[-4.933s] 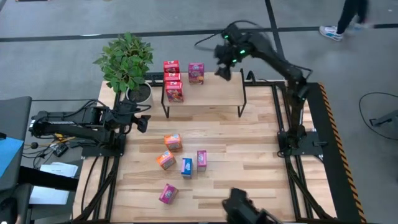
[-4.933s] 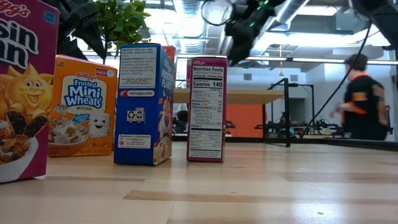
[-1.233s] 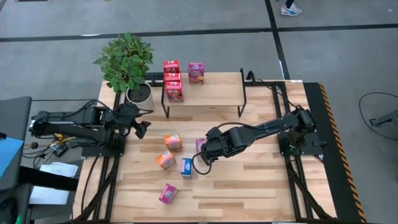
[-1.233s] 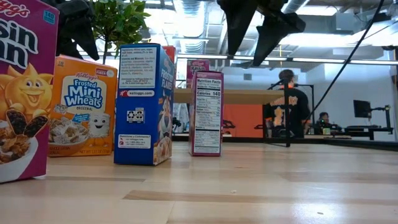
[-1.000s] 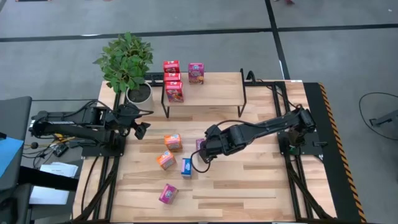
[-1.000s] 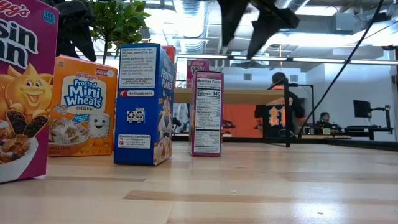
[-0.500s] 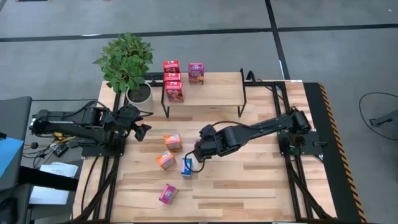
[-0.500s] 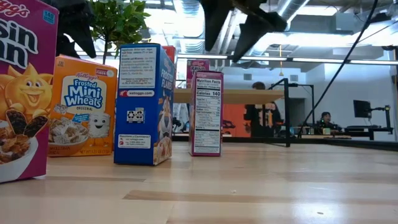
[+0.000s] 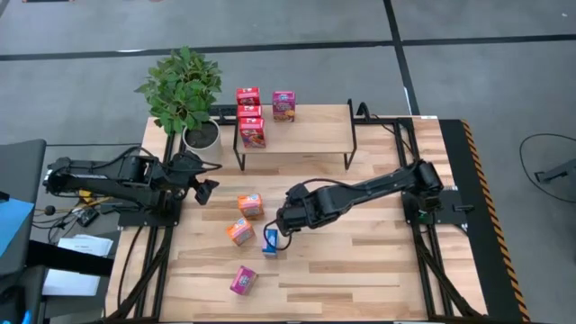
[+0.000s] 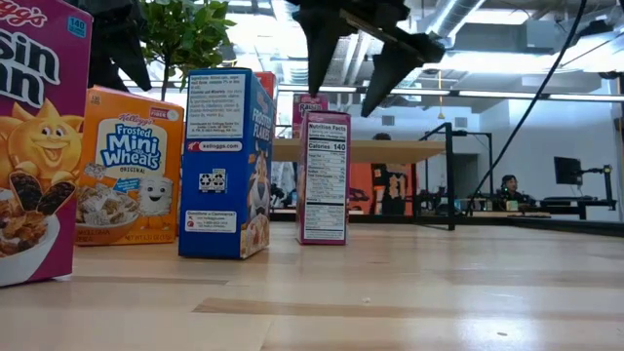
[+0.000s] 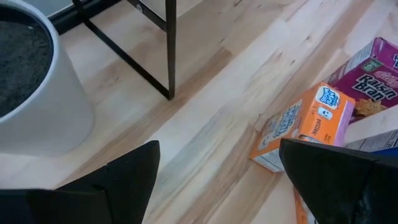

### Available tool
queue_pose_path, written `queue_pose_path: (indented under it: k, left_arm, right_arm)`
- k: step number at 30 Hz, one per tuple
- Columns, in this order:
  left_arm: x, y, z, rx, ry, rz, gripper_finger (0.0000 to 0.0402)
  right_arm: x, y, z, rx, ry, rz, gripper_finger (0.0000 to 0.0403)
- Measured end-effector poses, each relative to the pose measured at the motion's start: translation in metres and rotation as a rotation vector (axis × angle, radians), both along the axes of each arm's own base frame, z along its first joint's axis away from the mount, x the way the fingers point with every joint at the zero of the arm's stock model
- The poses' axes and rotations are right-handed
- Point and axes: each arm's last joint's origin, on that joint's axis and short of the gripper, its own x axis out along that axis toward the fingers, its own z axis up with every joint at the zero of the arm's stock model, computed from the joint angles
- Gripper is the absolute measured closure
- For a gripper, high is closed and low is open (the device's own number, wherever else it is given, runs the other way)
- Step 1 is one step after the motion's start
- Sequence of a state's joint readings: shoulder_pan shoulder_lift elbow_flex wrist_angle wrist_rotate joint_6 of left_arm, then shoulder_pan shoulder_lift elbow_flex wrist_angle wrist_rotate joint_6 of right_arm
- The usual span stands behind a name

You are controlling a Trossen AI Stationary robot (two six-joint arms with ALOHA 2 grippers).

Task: Stack cereal on shelf
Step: Put the top violet cereal box on the shelf aligned with the other violet cereal box on the shelf

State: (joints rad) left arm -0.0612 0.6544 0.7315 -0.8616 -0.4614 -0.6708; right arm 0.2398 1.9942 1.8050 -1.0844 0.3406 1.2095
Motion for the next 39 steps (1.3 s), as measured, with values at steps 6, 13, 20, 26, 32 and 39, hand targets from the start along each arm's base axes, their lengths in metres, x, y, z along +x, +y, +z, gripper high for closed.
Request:
queue_pose_path:
  k: [6,13,20,26,32,39]
  left_arm:
    - [0.0,0.0,0.0,-0.001,0.004,-0.012,0.0081]
    - [0.0,0.0,0.0,0.019,0.017,-0.032,0.0081]
    - [0.0,0.0,0.0,0.019,0.02,-0.032,0.0081]
    - [-0.001,-0.001,-0.001,0.011,0.031,-0.04,0.0081]
    - [-0.001,-0.001,-0.002,0.003,0.038,-0.049,0.0081]
    - [-0.001,-0.001,-0.002,0.008,0.042,-0.053,0.0081]
  right_arm:
    - [0.012,-0.005,-0.004,0.015,-0.069,-0.024,0.0062]
    - [0.014,-0.007,-0.005,-0.006,-0.086,-0.051,0.0064]
    - [0.013,-0.006,-0.007,-0.006,-0.077,-0.05,0.0072]
    - [0.022,-0.002,-0.031,0.003,-0.02,-0.037,0.0076]
    - [0.029,0.003,-0.044,0.052,-0.007,-0.001,0.0077]
    - [0.023,0.002,-0.034,0.044,-0.01,-0.019,0.0091]
